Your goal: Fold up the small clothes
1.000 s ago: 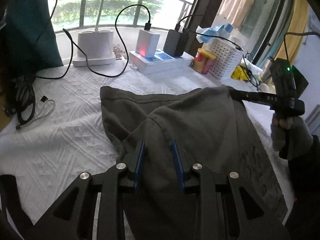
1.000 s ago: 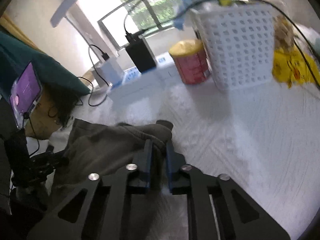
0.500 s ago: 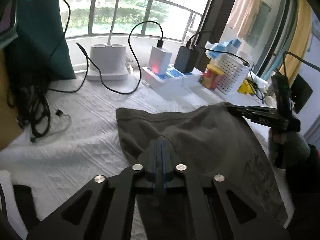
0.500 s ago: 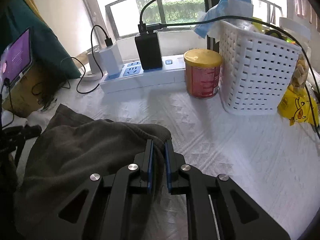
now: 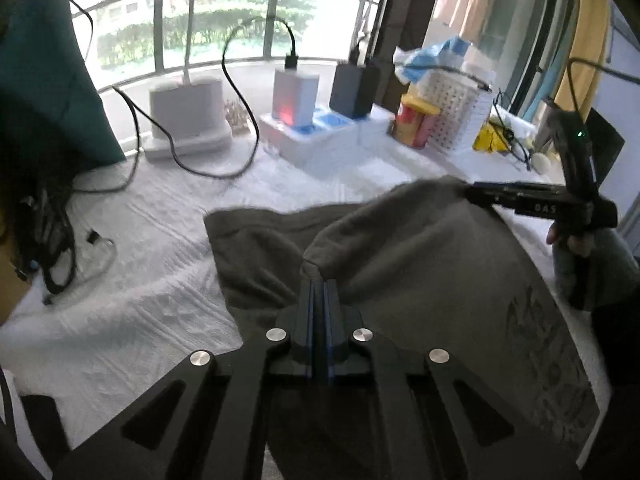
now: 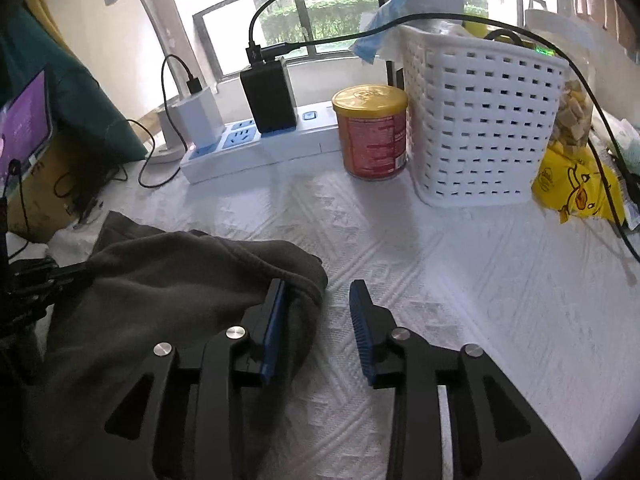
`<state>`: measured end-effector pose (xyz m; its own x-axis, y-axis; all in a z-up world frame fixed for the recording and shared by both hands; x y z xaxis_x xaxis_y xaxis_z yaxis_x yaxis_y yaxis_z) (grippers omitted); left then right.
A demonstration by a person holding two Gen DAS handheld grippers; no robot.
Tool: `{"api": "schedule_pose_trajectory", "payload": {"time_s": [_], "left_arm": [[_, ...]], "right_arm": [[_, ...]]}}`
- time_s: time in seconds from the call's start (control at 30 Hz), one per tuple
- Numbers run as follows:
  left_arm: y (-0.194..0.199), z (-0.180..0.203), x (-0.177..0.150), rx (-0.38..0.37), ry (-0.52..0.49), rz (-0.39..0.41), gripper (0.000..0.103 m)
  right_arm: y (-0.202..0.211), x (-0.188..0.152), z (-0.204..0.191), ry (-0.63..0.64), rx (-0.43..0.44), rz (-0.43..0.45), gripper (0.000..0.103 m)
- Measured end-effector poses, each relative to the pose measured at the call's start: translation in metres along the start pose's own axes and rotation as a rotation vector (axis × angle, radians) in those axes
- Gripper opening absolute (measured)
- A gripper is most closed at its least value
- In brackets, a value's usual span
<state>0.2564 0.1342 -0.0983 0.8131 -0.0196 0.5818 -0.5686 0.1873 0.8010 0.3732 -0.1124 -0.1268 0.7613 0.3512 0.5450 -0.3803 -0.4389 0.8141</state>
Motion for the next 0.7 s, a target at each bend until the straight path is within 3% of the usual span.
{"api": "schedule_pose_trajectory", "payload": {"time_s": [0.13,0.3,0.47,0.53,0.6,0.7], "left_arm": [[0.019,-0.003,0.004,0.016,-0.003,0.036,0.005],[0.021,-0.008,0.001,0.018,-0.001,0.013,0.005],[0.014,-0.015,-0.007,0.013,0.018,-0.007,0.005],[0.015,-0.015,-0.007,0.007,0.020,-0.005,0.005],[0.017,-0.015,-0.005,0.002,0.017,0.001,0.005],[0.023,-0.012,-0.001,0.000,0.008,0.020,0.005]], "right_arm": [[0.004,0.003,0.005,-0.092,0.104,0.001,0.032],[0.010,0.005,0.017,-0.216,0.164,0.003,0.032],[-0.007,0.001,0.017,-0.257,0.236,-0.060,0.032],[-0.009,0.002,0.014,-0.253,0.245,-0.043,0.031],[-0.012,0.005,0.011,-0.260,0.276,-0.046,0.018],[-0.006,0.015,0.003,-0.220,0.254,0.015,0.012]]}}
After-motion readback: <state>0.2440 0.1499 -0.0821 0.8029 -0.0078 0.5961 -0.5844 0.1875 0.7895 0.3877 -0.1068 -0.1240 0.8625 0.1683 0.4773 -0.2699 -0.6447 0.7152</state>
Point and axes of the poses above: each gripper's, at about its wrist camera, not at the fingertips, and y roughly against the way its jaws point, z to its right, x to its top, the point moved 4 cm from there along -y, roughly the way its jaws point, and after that the axes turned 7 degrees about -z, right-handed, at the moved point
